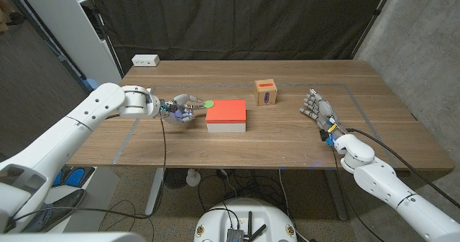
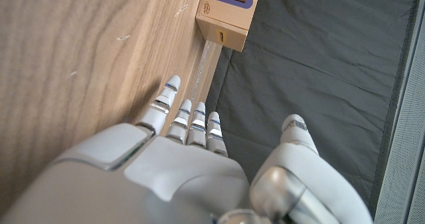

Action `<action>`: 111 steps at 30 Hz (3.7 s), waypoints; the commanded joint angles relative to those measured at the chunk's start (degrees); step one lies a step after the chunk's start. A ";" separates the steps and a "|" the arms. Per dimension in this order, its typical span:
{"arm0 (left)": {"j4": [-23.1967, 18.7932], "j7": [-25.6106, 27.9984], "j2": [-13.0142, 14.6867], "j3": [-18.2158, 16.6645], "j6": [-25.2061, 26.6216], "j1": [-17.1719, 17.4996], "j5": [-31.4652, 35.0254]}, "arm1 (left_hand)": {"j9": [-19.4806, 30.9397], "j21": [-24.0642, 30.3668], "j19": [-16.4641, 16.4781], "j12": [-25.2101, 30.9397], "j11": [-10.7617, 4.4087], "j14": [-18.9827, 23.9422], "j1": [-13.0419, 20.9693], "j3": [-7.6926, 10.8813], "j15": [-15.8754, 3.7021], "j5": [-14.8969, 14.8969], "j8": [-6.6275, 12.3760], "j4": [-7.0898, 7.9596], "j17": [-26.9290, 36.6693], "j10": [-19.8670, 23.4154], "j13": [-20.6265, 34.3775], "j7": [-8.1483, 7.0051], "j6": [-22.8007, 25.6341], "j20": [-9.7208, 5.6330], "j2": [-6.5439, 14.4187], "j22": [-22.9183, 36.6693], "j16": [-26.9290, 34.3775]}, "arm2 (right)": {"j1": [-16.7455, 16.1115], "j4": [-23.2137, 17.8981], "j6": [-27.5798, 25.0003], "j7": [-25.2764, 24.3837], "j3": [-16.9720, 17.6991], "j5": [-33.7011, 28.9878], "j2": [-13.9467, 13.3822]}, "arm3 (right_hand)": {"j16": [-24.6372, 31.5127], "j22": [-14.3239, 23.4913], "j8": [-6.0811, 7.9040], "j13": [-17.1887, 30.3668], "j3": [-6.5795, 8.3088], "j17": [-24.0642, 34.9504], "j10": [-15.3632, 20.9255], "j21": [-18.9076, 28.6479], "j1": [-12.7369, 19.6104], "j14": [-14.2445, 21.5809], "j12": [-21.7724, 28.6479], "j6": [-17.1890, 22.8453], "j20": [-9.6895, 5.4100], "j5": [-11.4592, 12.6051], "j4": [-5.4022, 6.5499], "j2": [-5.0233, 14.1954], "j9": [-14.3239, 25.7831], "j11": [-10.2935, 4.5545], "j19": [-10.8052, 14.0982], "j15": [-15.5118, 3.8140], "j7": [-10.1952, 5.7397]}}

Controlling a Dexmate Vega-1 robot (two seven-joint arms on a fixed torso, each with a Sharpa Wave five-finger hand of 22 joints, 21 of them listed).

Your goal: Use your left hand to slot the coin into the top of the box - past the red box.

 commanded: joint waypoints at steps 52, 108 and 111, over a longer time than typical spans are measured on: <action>-3.23 5.68 -1.00 -0.23 -4.54 1.59 -1.83 | 4.70 5.85 -4.30 0.02 -0.33 -0.71 6.66 6.03 -0.06 1.44 3.93 -0.91 0.85 -0.87 1.36 -1.14 10.86 -0.03 6.38 -1.18 -0.15 | -3.41 -0.54 2.20 -1.54 1.29 0.32 0.35 | 0.20 0.27 0.22 0.32 0.36 0.13 0.42 0.22 0.45 0.47 0.43 0.51 0.01 0.26 -0.07 0.03 0.13 0.08 0.48 -0.10 0.03; -14.41 1.07 -2.54 3.32 -20.39 3.31 26.03 | 3.96 10.25 -5.79 -0.31 -0.33 -0.12 6.29 6.49 -0.04 1.33 2.17 -0.82 2.09 -0.33 2.51 -1.56 12.41 -0.03 5.10 -2.42 -0.23 | -9.69 -6.42 8.41 -4.37 4.38 -2.99 1.58 | 0.20 0.27 0.22 0.32 0.36 0.13 0.42 0.22 0.45 0.47 0.43 0.51 0.01 0.26 -0.07 0.03 0.13 0.08 0.48 -0.10 0.03; -14.34 1.19 -3.08 4.10 -19.97 2.53 27.99 | 4.00 10.52 -5.64 -0.23 -0.35 0.03 6.30 6.60 -0.03 1.36 2.24 -0.79 2.50 -0.45 2.69 -1.64 12.54 -0.03 5.09 -2.08 0.08 | -9.56 -6.10 8.57 -4.24 4.33 -2.81 1.86 | 0.20 0.27 0.22 0.32 0.36 0.13 0.42 0.22 0.45 0.47 0.43 0.51 0.01 0.26 -0.07 0.03 0.13 0.08 0.48 -0.10 0.03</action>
